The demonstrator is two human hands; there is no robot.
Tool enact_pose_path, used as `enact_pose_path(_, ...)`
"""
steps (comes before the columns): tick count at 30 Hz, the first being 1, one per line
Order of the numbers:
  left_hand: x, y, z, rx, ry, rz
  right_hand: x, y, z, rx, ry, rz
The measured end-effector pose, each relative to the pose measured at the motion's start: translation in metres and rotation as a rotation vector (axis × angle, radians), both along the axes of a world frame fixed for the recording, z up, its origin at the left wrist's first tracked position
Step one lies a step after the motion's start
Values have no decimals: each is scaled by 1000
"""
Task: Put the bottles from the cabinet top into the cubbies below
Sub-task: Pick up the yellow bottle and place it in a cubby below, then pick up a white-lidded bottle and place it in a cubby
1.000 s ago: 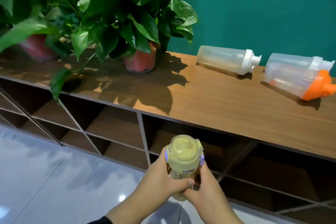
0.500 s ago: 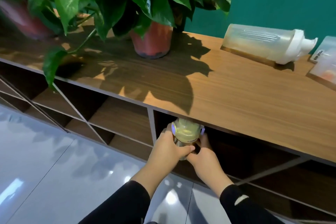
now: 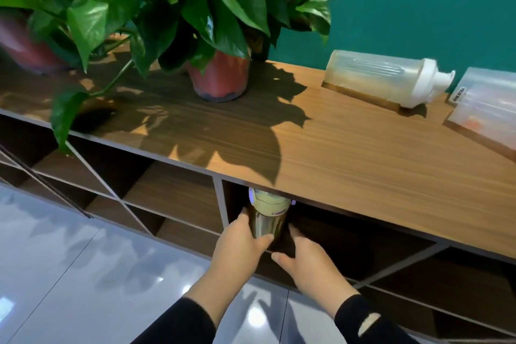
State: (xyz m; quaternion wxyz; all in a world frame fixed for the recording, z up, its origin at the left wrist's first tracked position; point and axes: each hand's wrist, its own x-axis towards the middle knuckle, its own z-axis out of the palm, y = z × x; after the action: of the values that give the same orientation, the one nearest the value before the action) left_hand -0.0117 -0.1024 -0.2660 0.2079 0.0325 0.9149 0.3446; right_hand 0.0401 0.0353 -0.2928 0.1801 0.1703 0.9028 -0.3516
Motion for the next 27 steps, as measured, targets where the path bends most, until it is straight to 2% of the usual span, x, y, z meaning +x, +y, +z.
enact_pose_path(2, 17, -9, 17, -88, 53, -141, 23, 8, 37, 73, 9, 165)
enact_pose_path(4, 37, -16, 39, -49, 242, -286, 51, 21, 88, 77, 188, 257)
enact_pose_path(7, 53, -13, 75, 184, 658, -471, 77, 56, 158, -19, 643, 120)
enact_pose_path(8, 52, -4, 87, 258, 787, -533, 77, 73, 170, 16, 790, 45)
enact_pose_path(9, 49, 9, 98, 298, 871, -577, 72, 92, 176, 64, 856, -19)
enact_pose_path(11, 31, 45, 124, 299, 940, -622, 51, 131, 173, 159, 799, -73)
enact_pose_path(13, 5, 85, 147, 225, 946, -592, 36, 162, 157, 253, 584, -81)
enact_pose_path(15, -24, 125, 162, 143, 933, -559, 33, 178, 145, 363, 460, -71)
enact_pose_path(19, -96, 190, 175, -72, 963, -530, 30, 173, 141, 473, 486, -2)
enact_pose_path(23, -162, 232, 180, -418, 932, -692, 29, 172, 143, 460, 490, -35)
enact_pose_path(27, -185, 255, 180, -545, 869, -796, 28, 175, 139, 424, 507, -51)
